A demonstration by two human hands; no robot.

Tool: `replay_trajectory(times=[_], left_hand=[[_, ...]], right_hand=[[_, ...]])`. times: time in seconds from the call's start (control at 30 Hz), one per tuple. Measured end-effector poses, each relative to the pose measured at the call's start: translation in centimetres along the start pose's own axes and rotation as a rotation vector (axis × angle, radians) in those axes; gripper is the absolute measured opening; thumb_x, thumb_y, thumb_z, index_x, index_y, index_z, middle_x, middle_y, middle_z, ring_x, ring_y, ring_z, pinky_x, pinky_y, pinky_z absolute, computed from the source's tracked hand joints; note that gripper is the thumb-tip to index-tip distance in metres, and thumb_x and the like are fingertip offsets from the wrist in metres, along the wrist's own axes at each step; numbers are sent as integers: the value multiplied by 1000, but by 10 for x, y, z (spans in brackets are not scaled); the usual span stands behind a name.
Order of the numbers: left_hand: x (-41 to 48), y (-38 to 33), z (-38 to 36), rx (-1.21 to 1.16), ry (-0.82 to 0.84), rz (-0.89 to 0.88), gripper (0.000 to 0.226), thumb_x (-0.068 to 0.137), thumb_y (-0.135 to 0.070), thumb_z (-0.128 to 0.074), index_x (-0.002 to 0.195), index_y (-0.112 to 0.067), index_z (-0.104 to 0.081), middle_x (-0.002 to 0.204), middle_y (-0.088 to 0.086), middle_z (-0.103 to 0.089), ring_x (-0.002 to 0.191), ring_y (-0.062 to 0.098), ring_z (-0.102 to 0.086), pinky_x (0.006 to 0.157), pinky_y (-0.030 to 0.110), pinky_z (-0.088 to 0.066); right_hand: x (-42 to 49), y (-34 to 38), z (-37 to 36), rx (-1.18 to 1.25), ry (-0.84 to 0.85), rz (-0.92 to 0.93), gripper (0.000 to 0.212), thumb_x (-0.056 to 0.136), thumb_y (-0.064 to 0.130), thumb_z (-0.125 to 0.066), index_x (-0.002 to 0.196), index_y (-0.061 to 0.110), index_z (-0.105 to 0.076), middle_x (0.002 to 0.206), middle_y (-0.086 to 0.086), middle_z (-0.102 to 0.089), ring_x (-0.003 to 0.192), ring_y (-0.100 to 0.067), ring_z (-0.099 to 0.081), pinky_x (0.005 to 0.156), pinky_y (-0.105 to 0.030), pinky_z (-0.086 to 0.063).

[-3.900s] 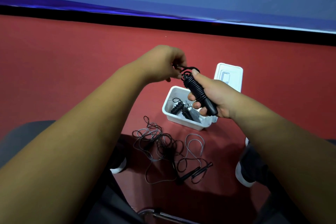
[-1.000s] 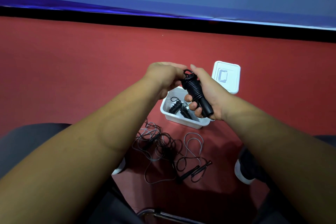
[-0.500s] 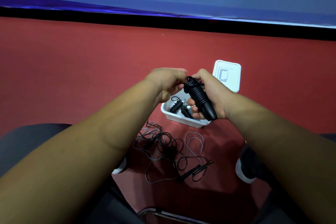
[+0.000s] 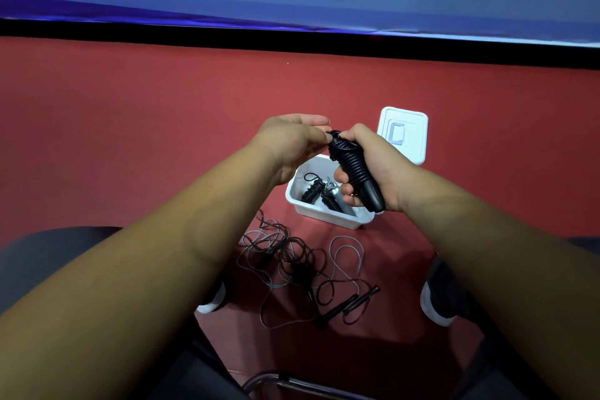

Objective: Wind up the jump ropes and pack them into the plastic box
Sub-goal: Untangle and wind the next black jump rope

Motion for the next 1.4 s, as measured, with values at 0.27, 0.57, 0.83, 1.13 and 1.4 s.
replay_trajectory(times=[0.27, 0.57, 0.83, 1.13, 1.4], left_hand=[[7, 6, -1, 122, -129, -66, 21, 82, 11, -74, 97, -2, -70, 92, 19, -75, 82, 30, -76, 83, 38, -65], [6, 11, 0, 198, -45, -93, 23, 83, 10, -74, 99, -6, -70, 97, 11, -78, 83, 21, -73, 80, 30, -63], [3, 1, 2, 76, 48, -38, 26, 86, 12, -71, 104, -6, -70, 102, 10, -80, 88, 20, -76, 84, 30, -63], [4, -1, 4, 159, 84, -9, 29, 85, 7, -75, 108, -10, -71, 100, 3, -81, 87, 15, -77, 90, 39, -59], [6, 1, 5, 277, 39, -1, 32, 84, 0, -78, 114, -9, -72, 93, 1, -81, 74, 9, -75, 92, 40, -57]], right_hand=[[5, -7, -6, -13, -11, 37, 45, 95, 62, -52, 99, 18, -58, 66, -8, -54, 53, -23, -49, 60, -30, -48], [5, -7, 0, 12, -12, -22, 36, 90, 53, -56, 94, 18, -56, 66, -11, -52, 54, -25, -48, 58, -30, -41], [2, -2, 1, 112, 60, -21, 36, 89, 59, -59, 92, 23, -60, 68, -8, -52, 56, -24, -48, 59, -30, -42], [-2, -4, 2, 109, 105, -48, 47, 88, 55, -53, 95, 12, -69, 65, -8, -45, 55, -22, -41, 59, -29, -34], [2, -5, 3, 31, 51, -35, 42, 90, 55, -53, 83, 15, -61, 66, -10, -47, 54, -23, -43, 57, -30, -34]])
Point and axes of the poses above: each hand's wrist, its own x-axis towards the middle knuckle, its own z-axis out of the back of the hand, y = z × x, the point moved 2 cm from there along x, towards the middle knuckle
